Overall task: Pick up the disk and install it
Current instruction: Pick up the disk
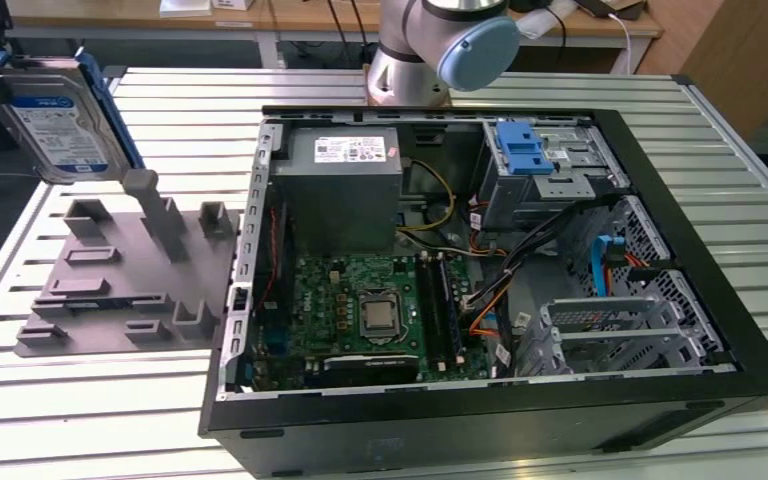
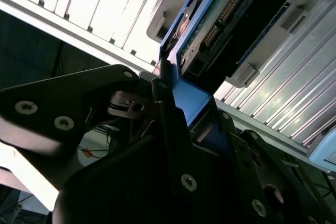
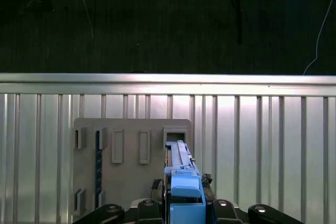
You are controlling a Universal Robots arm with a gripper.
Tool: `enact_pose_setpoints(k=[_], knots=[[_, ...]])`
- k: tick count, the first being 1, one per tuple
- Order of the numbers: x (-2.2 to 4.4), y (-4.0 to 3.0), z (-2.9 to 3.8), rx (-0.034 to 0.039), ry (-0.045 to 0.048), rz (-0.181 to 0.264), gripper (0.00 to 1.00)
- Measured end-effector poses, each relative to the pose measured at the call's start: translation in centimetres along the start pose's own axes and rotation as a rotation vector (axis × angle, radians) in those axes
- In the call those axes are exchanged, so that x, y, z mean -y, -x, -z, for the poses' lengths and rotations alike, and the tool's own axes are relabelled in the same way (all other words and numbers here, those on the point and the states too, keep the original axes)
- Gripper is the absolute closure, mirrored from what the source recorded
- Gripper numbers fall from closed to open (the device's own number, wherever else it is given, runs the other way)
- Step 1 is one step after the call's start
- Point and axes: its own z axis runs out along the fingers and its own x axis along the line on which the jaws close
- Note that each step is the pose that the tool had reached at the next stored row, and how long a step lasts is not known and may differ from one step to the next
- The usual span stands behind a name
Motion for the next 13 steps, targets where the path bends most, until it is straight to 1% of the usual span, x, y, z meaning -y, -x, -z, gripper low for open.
enact_pose_setpoints(k=[5,13], knots=[[0.0,0.0,0.43,0.0,0.0,0.0,0.64],[-0.01,-0.01,1.3,0.0,0.0,0.0,0.64]])
